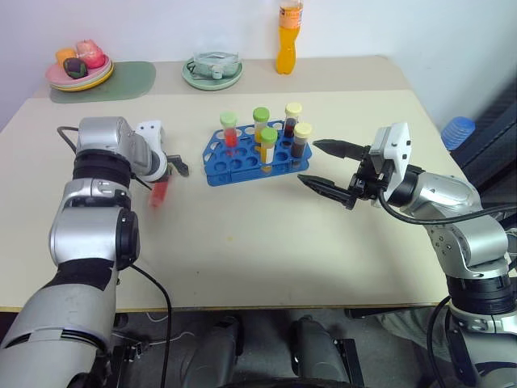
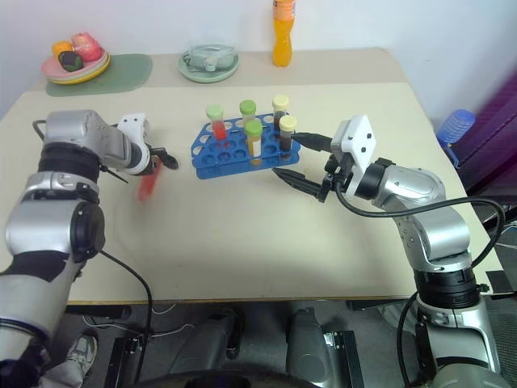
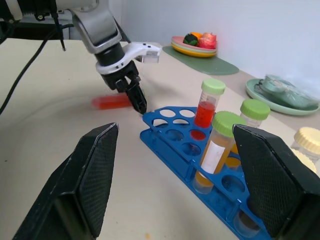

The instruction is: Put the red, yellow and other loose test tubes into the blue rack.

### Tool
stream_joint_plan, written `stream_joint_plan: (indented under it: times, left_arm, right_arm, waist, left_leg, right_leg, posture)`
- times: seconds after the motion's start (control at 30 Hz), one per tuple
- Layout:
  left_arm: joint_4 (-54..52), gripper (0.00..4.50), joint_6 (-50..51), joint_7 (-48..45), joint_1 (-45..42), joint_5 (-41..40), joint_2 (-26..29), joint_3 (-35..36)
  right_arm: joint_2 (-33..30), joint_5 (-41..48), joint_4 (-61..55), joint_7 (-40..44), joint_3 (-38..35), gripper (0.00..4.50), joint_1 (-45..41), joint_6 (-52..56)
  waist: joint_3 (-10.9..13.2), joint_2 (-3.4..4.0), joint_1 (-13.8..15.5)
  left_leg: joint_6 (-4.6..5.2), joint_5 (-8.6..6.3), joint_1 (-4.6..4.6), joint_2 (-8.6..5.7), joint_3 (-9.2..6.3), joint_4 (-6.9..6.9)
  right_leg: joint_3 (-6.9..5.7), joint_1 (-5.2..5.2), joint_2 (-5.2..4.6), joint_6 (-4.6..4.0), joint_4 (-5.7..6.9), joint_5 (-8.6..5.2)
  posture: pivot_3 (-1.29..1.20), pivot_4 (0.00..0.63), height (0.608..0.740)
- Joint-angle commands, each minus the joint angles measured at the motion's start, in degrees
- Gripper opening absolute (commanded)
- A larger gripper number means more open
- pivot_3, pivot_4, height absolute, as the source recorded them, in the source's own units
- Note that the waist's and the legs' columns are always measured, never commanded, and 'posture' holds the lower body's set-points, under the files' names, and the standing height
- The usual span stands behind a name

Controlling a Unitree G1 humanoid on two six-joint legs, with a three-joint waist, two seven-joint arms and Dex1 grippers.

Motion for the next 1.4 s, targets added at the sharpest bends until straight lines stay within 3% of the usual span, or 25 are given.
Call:
stream_joint_plan:
  times: [0.03, 0.1, 0.23, 0.3, 0.5, 0.63, 0.67, 0.83, 0.93, 1.03, 1.17, 1.4]
  left_arm:
    - [3.25, 4.05, -2.61, -2.66, -1.91, 3.01, 0.68, -1.67]
    - [4.64, 3.54, -3.51, -4.62, -1.98, 4.41, 0.42, -3.06]
    - [6.22, 1.53, -3.72, -5.61, -2.71, 5.84, 0.35, -2.87]
    - [6.58, 0.80, -3.55, -6.25, -3.06, 6.41, 0.58, -2.75]
    - [2.07, 0.76, -0.79, -13.06, -1.57, 6.05, 3.37, -3.72]
    - [-18.24, 0.76, -2.80, -29.73, 8.21, -1.05, 8.47, -3.91]
    - [-21.34, 0.76, 1.29, -33.12, 10.03, -7.62, 8.50, 2.84]
    - [-57.26, 0.76, -13.77, -37.36, 31.34, -6.15, 17.08, -0.59]
    - [-66.40, 0.76, -16.99, -35.45, 34.72, -11.89, 13.45, 7.26]
    - [-71.33, 0.76, -24.59, -32.16, 37.32, -17.35, 5.02, 14.61]
    - [-73.79, 0.76, -39.16, -26.99, 41.05, -13.40, -4.46, 11.52]
    - [-65.36, 0.76, -58.77, -20.88, 39.59, -5.20, -12.43, 6.04]
  right_arm:
    - [-0.49, 0.19, -2.53, -0.52, -1.57, 3.77, 0.91, -0.56]
    - [-0.34, -0.03, -2.43, -0.57, -1.56, 3.79, 1.68, -1.15]
    - [-0.51, -0.16, -1.90, -0.34, -1.69, 3.79, 2.26, -1.87]
    - [-0.58, -0.18, -1.62, -0.24, -1.73, 3.79, 2.30, -2.05]
    - [-0.40, -0.47, -1.10, -0.18, -1.41, 3.79, 2.31, -2.57]
    - [-0.14, -0.82, -0.19, -0.07, -1.24, 3.79, 1.93, -3.08]
    - [-0.13, -0.91, -0.02, -0.03, -1.28, 3.79, 1.94, -3.21]
    - [-0.38, -1.08, -0.17, -0.16, -2.24, 3.79, 3.53, -3.67]
    - [-0.83, -1.57, -0.20, -0.24, -2.87, 3.79, 4.97, -4.06]
    - [-0.97, -1.33, -0.53, -0.57, -3.57, 3.79, 5.66, -3.65]
    - [-1.36, -1.13, -0.64, -0.77, -4.55, 3.79, 6.38, -3.44]
    - [-2.11, -1.09, -0.86, -0.98, -6.28, 3.79, 7.93, -3.38]
  waist:
    - [0.00, 0.00, -0.04]
    - [0.00, 0.00, -0.06]
    - [0.00, 0.00, 0.01]
    - [0.00, 0.00, 0.03]
    - [0.00, 0.00, -0.17]
    - [0.00, 0.00, -1.17]
    - [0.00, 0.00, -1.28]
    - [0.00, 0.01, -1.94]
    - [0.00, 0.01, -0.55]
    - [0.00, 0.01, 0.64]
    - [-0.02, 0.03, 0.45]
    - [-0.01, 0.01, 0.37]
  left_leg:
    - [0.00, 0.00, 0.00, 0.00, 0.00, 0.00]
    - [0.00, 0.00, 0.00, 0.00, 0.00, 0.01]
    - [0.01, 0.00, 0.00, 0.00, 0.01, 0.08]
    - [0.01, -0.01, -0.03, 0.00, 0.00, 0.13]
    - [0.08, -0.05, -0.15, -0.02, 0.01, 0.33]
    - [0.07, -0.04, -0.15, 0.03, 0.02, 0.29]
    - [0.06, -0.04, -0.16, 0.04, 0.00, 0.30]
    - [0.05, -0.05, -0.15, 0.07, 0.02, 0.22]
    - [0.05, -0.05, -0.15, 0.06, -0.07, 0.29]
    - [0.36, -0.23, -0.17, 0.02, -0.11, 0.50]
    - [0.24, -0.17, -0.17, -0.04, -0.04, 0.60]
    - [0.28, -0.19, -0.15, -0.04, 0.07, 0.63]
  right_leg:
    - [0.00, 0.00, 0.00, 0.01, 0.00, 0.00]
    - [0.00, -0.01, 0.00, 0.01, 0.02, 0.00]
    - [0.00, 0.01, 0.00, 0.01, 0.05, 0.01]
    - [0.00, 0.01, 0.00, 0.03, 0.04, 0.01]
    - [0.00, 0.00, 0.00, 0.11, 0.04, 0.02]
    - [0.02, -0.05, 0.01, 0.11, 0.09, 0.03]
    - [0.02, -0.06, 0.01, 0.10, 0.10, 0.03]
    - [0.16, -0.10, -0.03, 0.07, 0.02, 0.05]
    - [0.13, -0.07, -0.01, 0.05, 0.04, 0.05]
    - [0.07, 0.08, -0.03, 0.01, -0.07, 0.09]
    - [0.04, 0.18, -0.10, 0.04, -0.14, 0.10]
    - [0.04, 0.17, -0.12, 0.07, -0.10, 0.11]
  posture:
    - [0.00, 0.150, 0.740]
    - [0.00, 0.150, 0.740]
    - [0.00, 0.150, 0.740]
    - [0.00, 0.150, 0.740]
    - [0.00, 0.150, 0.740]
    - [0.00, 0.150, 0.740]
    - [0.00, 0.150, 0.740]
    - [0.00, 0.150, 0.740]
    - [0.00, 0.150, 0.740]
    - [0.00, 0.150, 0.740]
    - [0.00, 0.150, 0.740]
    - [0.00, 0.150, 0.740]
